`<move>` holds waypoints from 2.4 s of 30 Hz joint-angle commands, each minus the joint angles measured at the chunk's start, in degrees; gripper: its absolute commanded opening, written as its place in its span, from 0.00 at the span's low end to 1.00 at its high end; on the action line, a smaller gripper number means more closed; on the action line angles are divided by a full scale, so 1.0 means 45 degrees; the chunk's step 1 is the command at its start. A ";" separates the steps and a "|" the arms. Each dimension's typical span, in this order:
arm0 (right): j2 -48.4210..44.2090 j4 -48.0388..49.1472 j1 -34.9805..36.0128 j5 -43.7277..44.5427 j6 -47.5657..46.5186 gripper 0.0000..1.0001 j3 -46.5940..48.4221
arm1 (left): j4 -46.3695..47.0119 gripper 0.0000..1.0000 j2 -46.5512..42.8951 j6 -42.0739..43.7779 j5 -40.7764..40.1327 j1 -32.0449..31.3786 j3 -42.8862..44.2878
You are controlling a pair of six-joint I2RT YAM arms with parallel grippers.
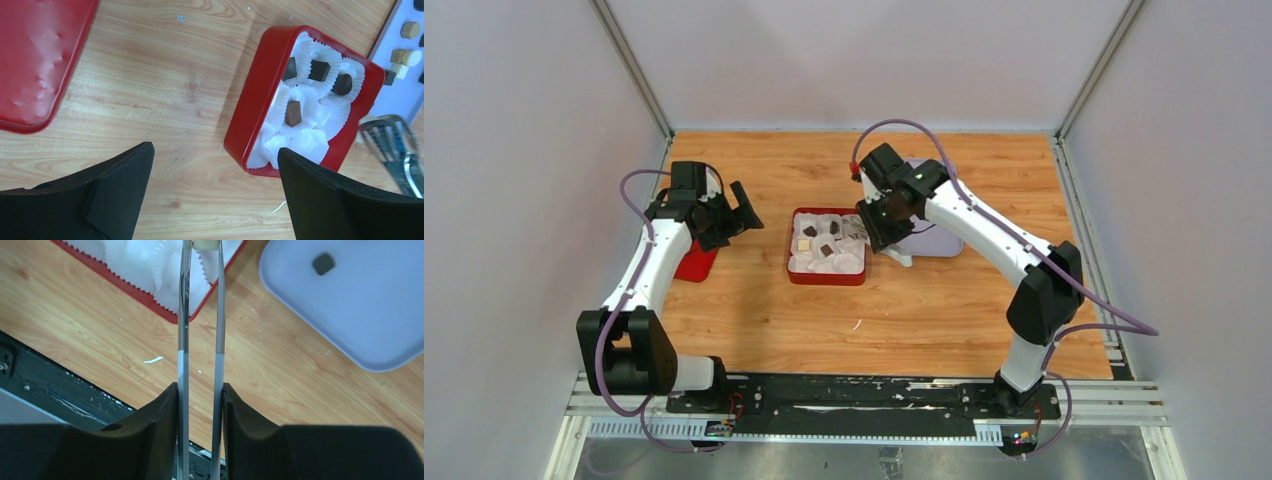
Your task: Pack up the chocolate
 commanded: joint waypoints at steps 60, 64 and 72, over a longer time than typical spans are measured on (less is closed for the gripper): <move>-0.0939 0.0877 -0.2875 0.0514 0.0518 0.15 -0.1033 | -0.0040 1.00 -0.0316 0.0351 -0.0025 0.0058 0.0054; -0.0836 0.0649 -0.3754 0.0902 0.0403 0.30 -0.1740 | -0.0054 1.00 -0.0238 0.0370 -0.0071 0.0058 0.0123; -0.0374 0.0633 -0.4605 0.1976 0.0891 0.39 -0.2430 | -0.0019 1.00 0.0028 0.0370 -0.0037 0.0059 0.0319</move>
